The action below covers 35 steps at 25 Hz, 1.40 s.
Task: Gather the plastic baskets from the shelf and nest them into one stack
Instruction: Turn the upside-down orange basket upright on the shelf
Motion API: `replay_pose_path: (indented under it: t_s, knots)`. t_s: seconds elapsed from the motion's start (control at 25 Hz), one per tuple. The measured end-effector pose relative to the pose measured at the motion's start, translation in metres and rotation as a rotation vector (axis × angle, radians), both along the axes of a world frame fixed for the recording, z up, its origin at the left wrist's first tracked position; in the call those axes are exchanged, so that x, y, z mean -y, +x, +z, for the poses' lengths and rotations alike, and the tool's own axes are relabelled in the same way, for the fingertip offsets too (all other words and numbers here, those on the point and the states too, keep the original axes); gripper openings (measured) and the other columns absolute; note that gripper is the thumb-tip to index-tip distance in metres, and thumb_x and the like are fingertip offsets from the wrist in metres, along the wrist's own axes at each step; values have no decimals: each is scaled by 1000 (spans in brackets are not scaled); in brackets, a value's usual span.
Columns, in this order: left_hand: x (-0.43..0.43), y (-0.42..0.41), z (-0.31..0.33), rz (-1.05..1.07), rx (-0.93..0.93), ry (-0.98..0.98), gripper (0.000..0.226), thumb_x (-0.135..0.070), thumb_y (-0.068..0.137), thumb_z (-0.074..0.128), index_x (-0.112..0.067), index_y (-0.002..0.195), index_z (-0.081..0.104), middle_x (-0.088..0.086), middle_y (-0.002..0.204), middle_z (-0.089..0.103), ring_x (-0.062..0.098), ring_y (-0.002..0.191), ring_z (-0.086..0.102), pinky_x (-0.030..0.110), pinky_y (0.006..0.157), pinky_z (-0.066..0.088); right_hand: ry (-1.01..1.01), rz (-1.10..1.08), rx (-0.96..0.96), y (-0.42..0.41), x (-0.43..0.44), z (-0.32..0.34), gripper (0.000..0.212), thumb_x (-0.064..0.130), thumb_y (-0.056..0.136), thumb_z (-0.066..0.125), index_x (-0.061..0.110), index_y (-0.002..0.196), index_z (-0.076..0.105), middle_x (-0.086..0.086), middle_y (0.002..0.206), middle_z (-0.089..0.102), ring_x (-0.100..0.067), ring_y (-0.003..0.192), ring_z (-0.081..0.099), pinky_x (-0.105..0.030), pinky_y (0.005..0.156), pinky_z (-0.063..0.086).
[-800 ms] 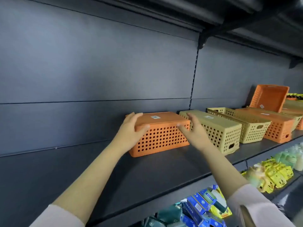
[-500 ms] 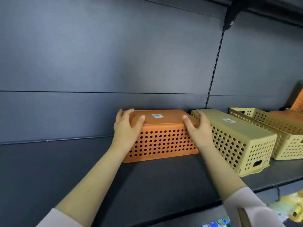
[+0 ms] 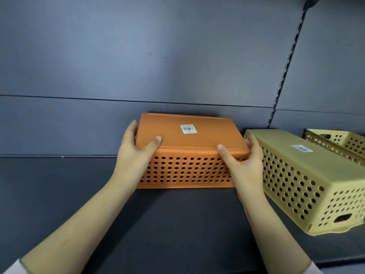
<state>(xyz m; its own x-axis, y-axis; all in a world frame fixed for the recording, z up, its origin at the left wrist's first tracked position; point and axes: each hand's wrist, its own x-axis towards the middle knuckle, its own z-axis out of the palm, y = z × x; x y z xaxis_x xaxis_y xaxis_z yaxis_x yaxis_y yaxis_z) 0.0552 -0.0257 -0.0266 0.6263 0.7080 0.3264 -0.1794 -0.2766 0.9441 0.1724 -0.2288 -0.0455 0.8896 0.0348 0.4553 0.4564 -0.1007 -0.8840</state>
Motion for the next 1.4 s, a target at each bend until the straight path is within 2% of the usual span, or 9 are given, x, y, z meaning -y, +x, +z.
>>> replay_pose_path:
  t_s: [0.16, 0.32, 0.48, 0.64, 0.8, 0.88, 1.04, 1.24, 1.4]
  knots:
    - [0, -5, 5, 83, 78, 124, 75, -26, 87, 73, -25, 151, 34, -10, 134, 38, -14, 111, 45, 7, 92, 36, -34, -17, 10, -3, 0, 4, 106, 41, 67, 85, 20, 153, 28, 4, 131, 36, -10, 122, 43, -23, 98, 37]
    - [-1, -6, 8, 129, 94, 140, 79, -25, 84, 75, -21, 152, 34, -9, 130, 35, 2, 116, 45, 16, 101, 33, -29, -52, 34, -5, 0, 6, 101, 44, 64, 86, 19, 149, 37, 2, 124, 34, -14, 122, 44, -26, 105, 38]
    - [-2, -8, 10, 120, 25, 169, 92, -37, 80, 77, -31, 155, 23, -10, 129, 31, 7, 115, 44, 25, 98, 36, -34, -84, 65, -13, 2, 6, 90, 45, 63, 86, 21, 140, 47, 3, 120, 36, -14, 121, 43, -24, 102, 36]
    - [-4, -13, 13, 102, -11, 246, 99, -46, 75, 79, -41, 154, 19, -6, 123, 30, 14, 121, 41, 30, 105, 35, -78, -196, 127, -21, 2, 3, 91, 61, 56, 81, 15, 127, 49, 5, 121, 43, -17, 122, 47, -41, 107, 38]
    - [2, -22, 15, 106, 56, 214, 66, -51, 78, 75, -44, 134, 41, -6, 120, 34, 17, 123, 36, 30, 97, 31, -159, -269, 12, -34, 5, 13, 84, 65, 56, 80, 20, 115, 40, 0, 121, 49, -25, 116, 54, -38, 94, 42]
    - [2, -23, 11, 128, 115, 138, 48, -53, 80, 70, -35, 119, 48, -3, 119, 38, 21, 123, 38, 31, 96, 32, -211, -233, -7, -45, 5, 16, 90, 64, 61, 78, 20, 127, 35, -5, 133, 46, -20, 114, 51, -36, 92, 40]
    - [-3, -26, 5, 123, 113, 60, 41, -58, 82, 62, -25, 100, 46, 2, 115, 38, 18, 109, 32, 34, 97, 32, -156, -119, -97, -71, -1, 16, 88, 63, 74, 67, 33, 144, 23, -6, 145, 31, -12, 111, 36, -30, 95, 30]
    - [1, -35, 4, 138, 165, 53, 26, -37, 86, 64, -21, 93, 44, 0, 111, 37, 19, 107, 33, 36, 99, 35, 46, -148, -237, -77, -10, 23, 75, 68, 79, 58, 30, 138, 30, -1, 129, 31, -19, 107, 39, -33, 92, 31]
    - [7, -53, -6, 94, 248, 96, 29, -33, 85, 68, -30, 106, 47, -6, 120, 34, 14, 117, 33, 42, 104, 38, 178, -115, -234, -88, -11, 10, 82, 72, 68, 66, 33, 131, 32, -2, 136, 44, -20, 120, 50, -41, 103, 42]
